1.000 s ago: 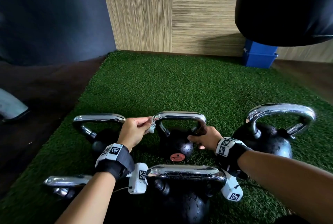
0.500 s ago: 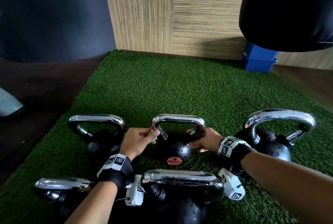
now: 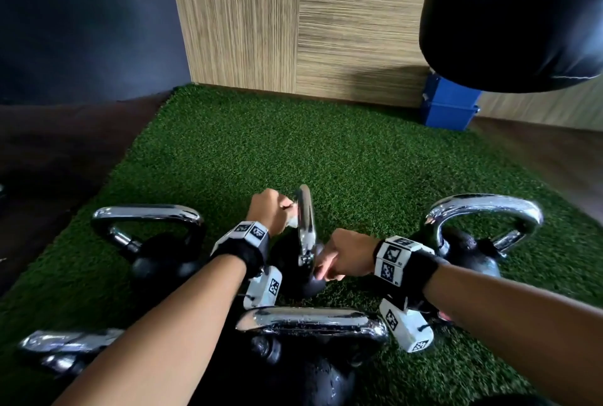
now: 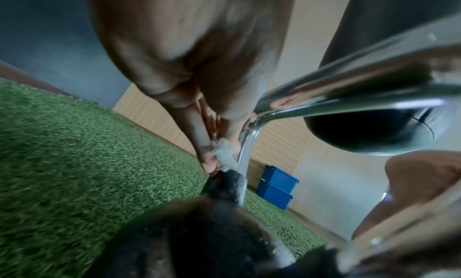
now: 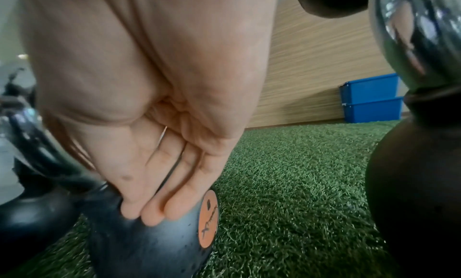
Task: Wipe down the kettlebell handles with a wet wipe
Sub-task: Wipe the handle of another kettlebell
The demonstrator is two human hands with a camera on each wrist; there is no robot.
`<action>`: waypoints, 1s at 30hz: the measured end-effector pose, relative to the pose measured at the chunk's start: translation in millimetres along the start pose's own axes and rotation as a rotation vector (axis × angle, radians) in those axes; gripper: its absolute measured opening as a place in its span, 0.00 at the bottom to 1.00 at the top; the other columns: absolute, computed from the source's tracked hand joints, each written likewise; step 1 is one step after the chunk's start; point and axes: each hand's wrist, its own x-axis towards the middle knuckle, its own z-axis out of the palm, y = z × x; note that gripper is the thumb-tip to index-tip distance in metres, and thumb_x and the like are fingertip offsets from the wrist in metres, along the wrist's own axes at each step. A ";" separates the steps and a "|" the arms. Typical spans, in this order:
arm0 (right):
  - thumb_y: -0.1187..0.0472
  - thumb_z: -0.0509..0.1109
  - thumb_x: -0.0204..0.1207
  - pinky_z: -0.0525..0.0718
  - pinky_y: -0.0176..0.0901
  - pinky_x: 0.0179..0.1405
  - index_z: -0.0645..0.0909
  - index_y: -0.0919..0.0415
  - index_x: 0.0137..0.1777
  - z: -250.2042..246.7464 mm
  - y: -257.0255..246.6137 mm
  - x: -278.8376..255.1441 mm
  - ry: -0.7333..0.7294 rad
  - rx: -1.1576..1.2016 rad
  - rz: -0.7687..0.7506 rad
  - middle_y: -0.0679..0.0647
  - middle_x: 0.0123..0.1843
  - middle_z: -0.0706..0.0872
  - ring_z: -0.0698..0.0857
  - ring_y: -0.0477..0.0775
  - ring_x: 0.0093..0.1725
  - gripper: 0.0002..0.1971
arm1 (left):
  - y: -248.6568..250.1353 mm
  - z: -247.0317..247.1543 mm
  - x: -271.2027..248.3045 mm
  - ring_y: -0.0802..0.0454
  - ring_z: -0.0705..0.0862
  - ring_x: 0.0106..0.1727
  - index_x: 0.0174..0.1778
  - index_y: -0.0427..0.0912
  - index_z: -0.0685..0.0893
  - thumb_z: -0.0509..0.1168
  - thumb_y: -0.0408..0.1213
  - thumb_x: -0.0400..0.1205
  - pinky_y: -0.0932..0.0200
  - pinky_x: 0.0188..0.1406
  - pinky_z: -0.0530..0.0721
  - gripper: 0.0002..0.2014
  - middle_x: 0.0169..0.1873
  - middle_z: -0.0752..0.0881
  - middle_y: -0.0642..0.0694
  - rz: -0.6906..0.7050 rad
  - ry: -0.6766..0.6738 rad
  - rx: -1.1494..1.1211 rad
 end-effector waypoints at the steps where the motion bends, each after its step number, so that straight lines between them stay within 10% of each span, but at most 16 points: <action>1: 0.71 0.73 0.78 0.92 0.42 0.45 0.87 0.65 0.65 0.2 -0.3 1.3 -0.026 0.060 -0.011 0.54 0.65 0.90 0.93 0.52 0.50 0.16 | 2.4 1.2 3.4 0.49 0.83 0.33 0.34 0.36 0.87 0.71 0.41 0.82 0.72 0.29 0.73 0.13 0.29 0.85 0.49 -0.023 -0.018 0.003; 5: 0.66 0.70 0.82 0.92 0.51 0.53 0.90 0.57 0.56 -6.4 7.0 8.7 -0.108 0.292 -0.006 0.52 0.66 0.89 0.93 0.55 0.52 0.08 | -6.6 -4.6 10.3 0.40 0.91 0.52 0.44 0.35 0.91 0.68 0.37 0.85 0.50 0.56 0.90 0.10 0.47 0.93 0.37 -0.046 -0.258 -0.102; 7: 0.60 0.75 0.79 0.93 0.54 0.51 0.90 0.53 0.50 -4.8 9.7 16.8 0.075 0.373 0.060 0.51 0.55 0.93 0.92 0.51 0.45 0.03 | -12.0 -6.8 6.4 0.41 0.91 0.56 0.58 0.30 0.89 0.67 0.24 0.85 0.54 0.51 0.93 0.09 0.60 0.90 0.32 0.028 -0.298 -0.124; 9: 0.54 0.81 0.73 0.93 0.51 0.40 0.87 0.57 0.51 -0.4 9.8 24.8 0.314 0.406 0.153 0.55 0.49 0.91 0.90 0.51 0.38 0.11 | -15.6 -0.3 4.4 0.53 0.91 0.42 0.56 0.32 0.91 0.72 0.27 0.82 0.71 0.36 0.87 0.08 0.54 0.93 0.36 0.058 -0.248 -0.050; 11: 0.51 0.80 0.74 0.90 0.50 0.34 0.82 0.61 0.58 4.9 6.4 31.1 0.222 0.425 0.187 0.57 0.47 0.89 0.87 0.55 0.35 0.19 | -12.1 3.4 2.5 0.60 0.86 0.31 0.50 0.37 0.94 0.76 0.35 0.81 0.75 0.27 0.78 0.06 0.43 0.95 0.41 0.081 -0.145 0.021; 18: 0.56 0.72 0.82 0.92 0.50 0.48 0.77 0.63 0.74 19.8 7.6 41.2 0.084 0.440 0.172 0.66 0.68 0.86 0.86 0.53 0.46 0.23 | 0.6 -2.2 14.6 0.61 0.89 0.33 0.39 0.46 0.95 0.75 0.43 0.80 0.70 0.33 0.84 0.07 0.29 0.93 0.50 0.078 0.035 -0.128; 27: 0.54 0.73 0.81 0.92 0.56 0.55 0.75 0.62 0.76 20.8 9.1 41.2 0.090 0.446 0.168 0.65 0.68 0.85 0.90 0.62 0.57 0.25 | 4.9 -17.3 18.0 0.41 0.93 0.55 0.60 0.42 0.92 0.73 0.28 0.83 0.36 0.63 0.88 0.11 0.51 0.95 0.44 0.078 -0.053 -0.432; 30: 0.55 0.73 0.81 0.91 0.61 0.56 0.77 0.61 0.74 21.8 7.9 38.7 0.076 0.471 0.187 0.65 0.68 0.86 0.89 0.68 0.63 0.24 | -3.1 -23.6 14.1 0.54 0.93 0.53 0.54 0.51 0.94 0.76 0.34 0.81 0.55 0.60 0.89 0.09 0.50 0.95 0.53 0.103 -0.093 -0.386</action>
